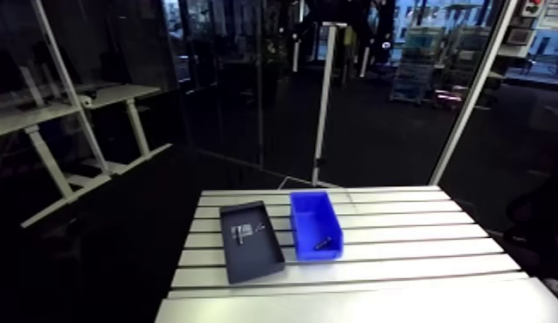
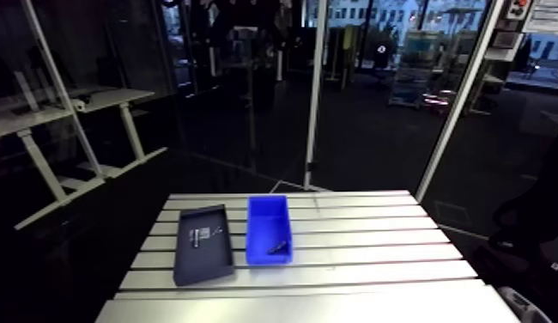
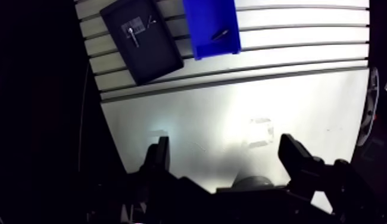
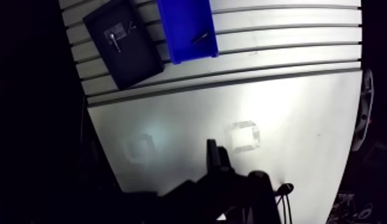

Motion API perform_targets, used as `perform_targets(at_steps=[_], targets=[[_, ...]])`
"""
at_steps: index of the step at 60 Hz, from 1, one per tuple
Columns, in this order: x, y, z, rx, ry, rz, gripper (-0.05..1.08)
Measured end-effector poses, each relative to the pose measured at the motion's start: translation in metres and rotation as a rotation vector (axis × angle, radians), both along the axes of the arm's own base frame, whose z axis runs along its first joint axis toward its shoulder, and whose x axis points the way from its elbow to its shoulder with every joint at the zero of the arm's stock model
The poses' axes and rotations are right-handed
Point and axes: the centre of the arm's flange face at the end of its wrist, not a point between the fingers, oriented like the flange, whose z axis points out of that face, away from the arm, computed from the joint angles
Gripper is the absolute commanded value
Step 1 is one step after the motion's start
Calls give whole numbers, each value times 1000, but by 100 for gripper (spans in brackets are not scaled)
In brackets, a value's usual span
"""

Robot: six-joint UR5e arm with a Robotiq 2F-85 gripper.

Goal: Pick up the M10 bolt from the tray and put it into the blue bin.

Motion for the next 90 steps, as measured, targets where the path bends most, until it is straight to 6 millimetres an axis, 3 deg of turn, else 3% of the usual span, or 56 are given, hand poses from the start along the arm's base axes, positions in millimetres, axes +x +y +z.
perform_targets(at_steps=[37,58,90], targets=[[-24,-73,-30,-2,41,150,0],[-37,-117,-67,2,45,242,0],[-68,-130,-133,1,48,303,0]])
